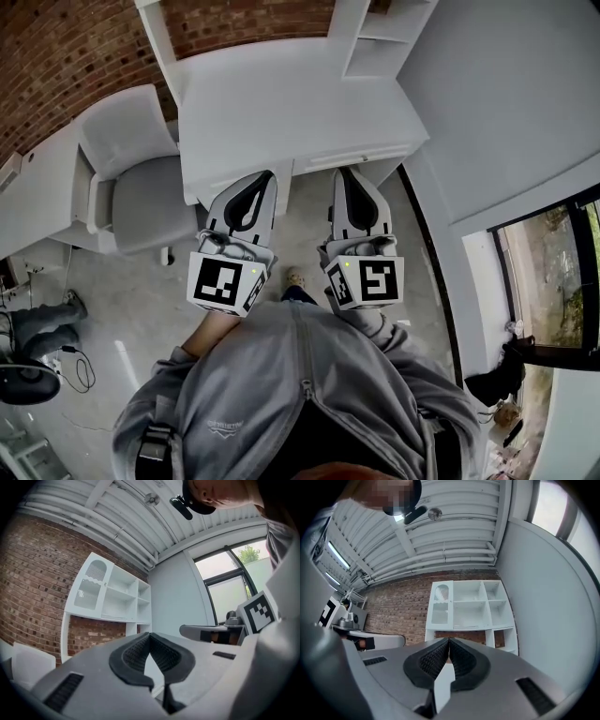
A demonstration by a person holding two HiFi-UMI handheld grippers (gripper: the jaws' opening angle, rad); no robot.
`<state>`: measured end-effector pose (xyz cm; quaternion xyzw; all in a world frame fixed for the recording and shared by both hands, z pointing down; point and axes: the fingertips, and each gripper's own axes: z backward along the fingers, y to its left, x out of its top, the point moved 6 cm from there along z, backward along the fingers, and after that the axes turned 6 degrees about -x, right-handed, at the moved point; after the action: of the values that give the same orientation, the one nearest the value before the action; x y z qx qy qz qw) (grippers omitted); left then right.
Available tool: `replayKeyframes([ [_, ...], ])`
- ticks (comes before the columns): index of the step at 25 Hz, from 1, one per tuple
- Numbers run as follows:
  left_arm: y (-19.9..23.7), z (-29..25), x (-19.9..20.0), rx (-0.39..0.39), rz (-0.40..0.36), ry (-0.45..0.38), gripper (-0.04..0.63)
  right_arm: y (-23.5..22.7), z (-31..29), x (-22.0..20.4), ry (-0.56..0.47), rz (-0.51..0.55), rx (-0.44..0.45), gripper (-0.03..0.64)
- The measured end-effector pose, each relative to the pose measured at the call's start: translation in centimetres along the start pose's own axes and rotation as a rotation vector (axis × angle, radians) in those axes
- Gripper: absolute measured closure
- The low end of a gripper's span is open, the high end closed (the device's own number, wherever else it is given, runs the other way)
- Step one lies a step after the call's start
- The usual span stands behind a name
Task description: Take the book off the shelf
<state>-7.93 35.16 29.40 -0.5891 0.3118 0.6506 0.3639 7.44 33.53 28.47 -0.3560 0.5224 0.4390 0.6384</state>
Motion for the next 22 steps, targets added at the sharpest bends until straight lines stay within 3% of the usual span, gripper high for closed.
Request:
replayKeyframes([
  [13,2.9,-11.1,-1.1,0.089,-0.001,0.001,0.588,-7.9,-10.0,-1.9,0.005,-0.012,0.08,0.589],
  [22,4.0,-13.5,-1.6,0.159,-0.012,0.01,0.588,-10.0,-13.0,-3.1,0.004,-0.04,0.126,0.589],
])
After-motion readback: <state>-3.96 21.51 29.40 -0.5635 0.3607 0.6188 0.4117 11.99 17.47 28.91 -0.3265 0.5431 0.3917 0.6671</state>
